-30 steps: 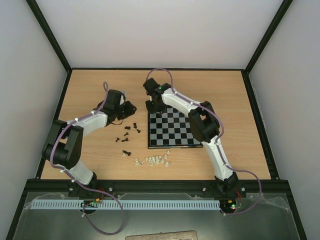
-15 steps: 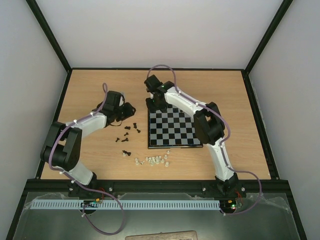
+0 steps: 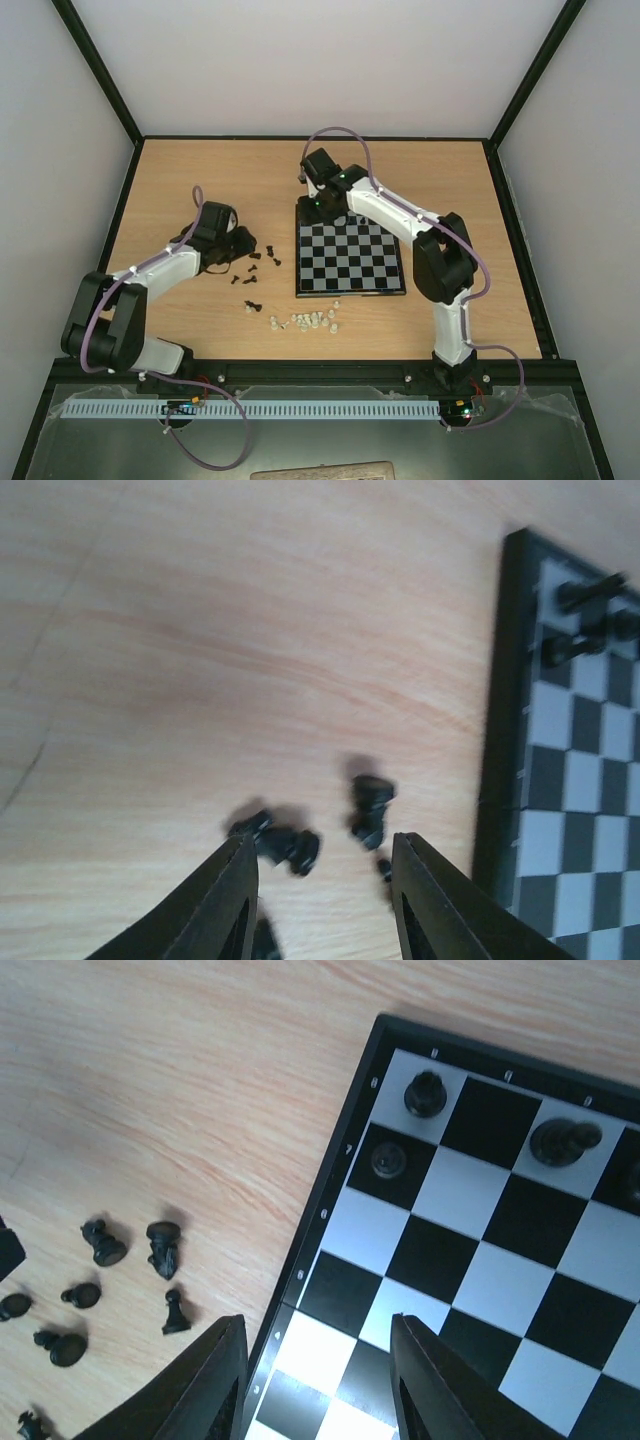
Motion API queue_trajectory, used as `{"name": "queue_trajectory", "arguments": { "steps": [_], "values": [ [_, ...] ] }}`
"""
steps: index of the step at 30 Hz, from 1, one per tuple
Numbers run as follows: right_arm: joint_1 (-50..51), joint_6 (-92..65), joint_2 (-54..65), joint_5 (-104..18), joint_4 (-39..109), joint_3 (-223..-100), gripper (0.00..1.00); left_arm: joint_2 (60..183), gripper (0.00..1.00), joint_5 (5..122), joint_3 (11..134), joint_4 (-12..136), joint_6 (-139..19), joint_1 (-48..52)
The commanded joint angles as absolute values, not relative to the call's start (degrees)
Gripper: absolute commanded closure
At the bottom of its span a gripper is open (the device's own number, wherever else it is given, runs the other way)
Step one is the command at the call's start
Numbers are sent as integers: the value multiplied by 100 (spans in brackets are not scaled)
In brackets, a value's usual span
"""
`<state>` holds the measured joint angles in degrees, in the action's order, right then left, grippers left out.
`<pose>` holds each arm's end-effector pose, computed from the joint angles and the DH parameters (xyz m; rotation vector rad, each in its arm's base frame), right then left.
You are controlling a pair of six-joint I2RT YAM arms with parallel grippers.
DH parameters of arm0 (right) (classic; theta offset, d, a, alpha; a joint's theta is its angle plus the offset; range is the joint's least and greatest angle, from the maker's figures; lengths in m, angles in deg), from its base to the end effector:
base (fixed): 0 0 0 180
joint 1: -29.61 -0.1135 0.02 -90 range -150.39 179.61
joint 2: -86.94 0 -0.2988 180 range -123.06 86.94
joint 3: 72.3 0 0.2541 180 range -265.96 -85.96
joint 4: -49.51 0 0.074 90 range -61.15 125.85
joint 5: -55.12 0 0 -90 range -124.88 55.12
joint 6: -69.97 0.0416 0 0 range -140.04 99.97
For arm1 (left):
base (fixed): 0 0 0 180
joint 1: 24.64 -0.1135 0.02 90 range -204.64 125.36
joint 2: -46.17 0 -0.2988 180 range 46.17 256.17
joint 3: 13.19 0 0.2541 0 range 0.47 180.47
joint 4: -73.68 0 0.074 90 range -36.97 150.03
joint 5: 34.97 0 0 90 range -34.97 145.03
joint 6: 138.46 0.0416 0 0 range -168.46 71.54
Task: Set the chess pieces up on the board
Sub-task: Pick up the chess piece at the center of the board.
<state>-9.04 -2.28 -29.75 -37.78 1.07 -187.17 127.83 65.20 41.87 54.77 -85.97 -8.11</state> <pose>0.3752 0.3027 0.2835 -0.4779 2.4646 0.4847 0.2706 -0.0880 0.2134 -0.3582 2.4242 -0.6492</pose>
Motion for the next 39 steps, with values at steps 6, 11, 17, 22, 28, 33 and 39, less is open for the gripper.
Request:
{"name": "queue_trajectory", "arguments": {
  "steps": [6,11,17,22,28,33,39],
  "values": [
    [-1077,-243,-2567,-4411,285,-18141,60,12193,59,6357,3648,5030,-8653,-871],
    [-1459,-274,-2671,-4498,276,-18157,60,11686,58,6268,3441,4722,-8744,-870],
    [-1591,-255,-2746,-4503,361,-18058,60,11511,58,5939,3318,4135,-8872,-869],
    [-1599,-254,-2685,-4542,425,-17957,60,11219,59,5723,3030,4120,-9008,-872],
    [-1599,-272,-2608,-4566,469,-17851,60,11486,60,5615,2942,4299,-9021,-865],
    [-1596,-268,-2566,-4581,517,-17759,60,11824,61,5597,3058,4429,-8870,-856],
    [-1596,-272,-2542,-4569,554,-17698,60,12140,60,5531,3248,4420,-8656,-782]
  ]
}}
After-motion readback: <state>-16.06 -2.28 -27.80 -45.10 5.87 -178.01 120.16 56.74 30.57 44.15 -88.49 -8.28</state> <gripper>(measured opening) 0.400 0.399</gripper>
